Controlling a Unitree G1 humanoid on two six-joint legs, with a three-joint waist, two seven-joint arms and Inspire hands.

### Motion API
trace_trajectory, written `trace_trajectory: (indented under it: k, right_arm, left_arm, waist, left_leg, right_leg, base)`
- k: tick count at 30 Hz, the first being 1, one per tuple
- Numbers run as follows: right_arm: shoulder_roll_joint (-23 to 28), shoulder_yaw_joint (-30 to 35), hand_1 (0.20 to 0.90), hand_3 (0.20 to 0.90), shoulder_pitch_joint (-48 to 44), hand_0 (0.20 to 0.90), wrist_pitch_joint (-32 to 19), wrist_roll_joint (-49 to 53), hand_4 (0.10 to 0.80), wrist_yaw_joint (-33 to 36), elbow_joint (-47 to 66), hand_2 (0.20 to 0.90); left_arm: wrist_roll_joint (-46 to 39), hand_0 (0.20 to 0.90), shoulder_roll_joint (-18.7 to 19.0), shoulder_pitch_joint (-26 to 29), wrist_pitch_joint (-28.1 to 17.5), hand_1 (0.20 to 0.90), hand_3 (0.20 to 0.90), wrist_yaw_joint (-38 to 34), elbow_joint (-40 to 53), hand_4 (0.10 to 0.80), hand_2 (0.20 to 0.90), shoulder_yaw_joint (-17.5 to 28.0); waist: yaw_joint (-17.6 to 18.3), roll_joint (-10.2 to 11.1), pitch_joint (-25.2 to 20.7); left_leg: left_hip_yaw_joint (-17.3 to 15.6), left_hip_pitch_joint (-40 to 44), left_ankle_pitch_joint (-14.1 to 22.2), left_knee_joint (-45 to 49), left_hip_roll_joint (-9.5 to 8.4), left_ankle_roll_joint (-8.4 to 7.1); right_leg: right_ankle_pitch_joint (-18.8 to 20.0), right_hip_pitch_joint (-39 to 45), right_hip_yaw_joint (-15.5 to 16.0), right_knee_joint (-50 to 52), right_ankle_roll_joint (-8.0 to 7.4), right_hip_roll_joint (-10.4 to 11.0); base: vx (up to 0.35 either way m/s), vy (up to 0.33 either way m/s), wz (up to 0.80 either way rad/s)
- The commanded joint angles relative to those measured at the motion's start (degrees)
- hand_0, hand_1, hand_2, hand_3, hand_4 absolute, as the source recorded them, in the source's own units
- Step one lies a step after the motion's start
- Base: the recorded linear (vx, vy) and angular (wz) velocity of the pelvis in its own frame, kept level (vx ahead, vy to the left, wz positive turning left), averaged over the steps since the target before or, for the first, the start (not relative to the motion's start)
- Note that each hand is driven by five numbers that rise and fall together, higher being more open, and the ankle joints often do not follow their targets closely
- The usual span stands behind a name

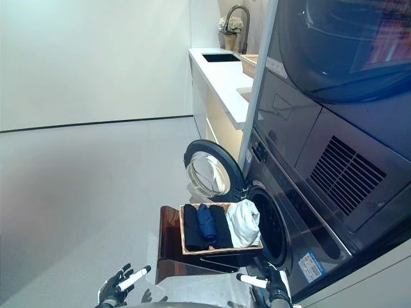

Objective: Pick up the clothes and place them into the washing machine

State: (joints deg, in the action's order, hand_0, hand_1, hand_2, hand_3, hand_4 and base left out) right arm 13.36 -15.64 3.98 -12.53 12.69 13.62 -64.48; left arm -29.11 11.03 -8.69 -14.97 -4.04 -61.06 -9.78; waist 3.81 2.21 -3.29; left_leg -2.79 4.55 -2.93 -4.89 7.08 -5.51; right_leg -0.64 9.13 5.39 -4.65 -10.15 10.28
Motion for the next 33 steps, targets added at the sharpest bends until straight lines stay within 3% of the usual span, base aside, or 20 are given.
trace_trajectory:
  k: [1, 14, 33]
  right_arm:
    - [0.54, 2.01, 0.9, 0.9, -4.67, 0.9, -3.78, 0.9, 0.8, 0.56, 0.23, 0.9]
    - [0.7, 2.51, 0.9, 0.9, -4.71, 0.9, -3.79, 1.15, 0.8, 0.34, -0.19, 0.9]
    - [1.12, 4.38, 0.9, 0.9, -3.8, 0.9, -2.81, 1.91, 0.8, -0.36, 0.06, 0.9]
  left_arm:
    - [0.57, 0.9, 1.65, 6.25, -4.1, 0.9, 0.9, 0.82, 0.49, 0.8, 0.9, 1.07]
    - [-0.92, 0.9, 1.23, 5.35, -3.43, 0.9, 0.9, 2.09, -0.41, 0.8, 0.9, 1.95]
    - [0.09, 0.9, 0.92, 4.76, -3.21, 0.9, 0.9, 2.95, 0.35, 0.8, 0.9, 1.16]
  waist:
    - [-1.57, 0.52, 0.5]
    - [-1.65, 0.56, 0.71]
    - [-1.57, 0.53, 2.04]
  left_leg:
    - [1.44, 0.69, 3.59, -0.11, -0.81, -0.21]
    - [1.7, 0.54, 3.61, -0.11, -0.94, -0.1]
    - [2.72, 1.55, 5.2, 0.62, -4.27, 2.3]
  right_leg:
    - [7.04, -6.13, -1.47, -0.35, -0.35, 0.81]
    - [7.01, -6.01, -1.43, -0.35, -0.42, 1.03]
    - [6.16, -5.98, -2.38, 5.34, -1.5, 4.68]
  base:
    - [0.0, 0.0, 0.0]
    - [0.0, 0.0, 0.0]
    - [0.012, 0.03, 0.01]
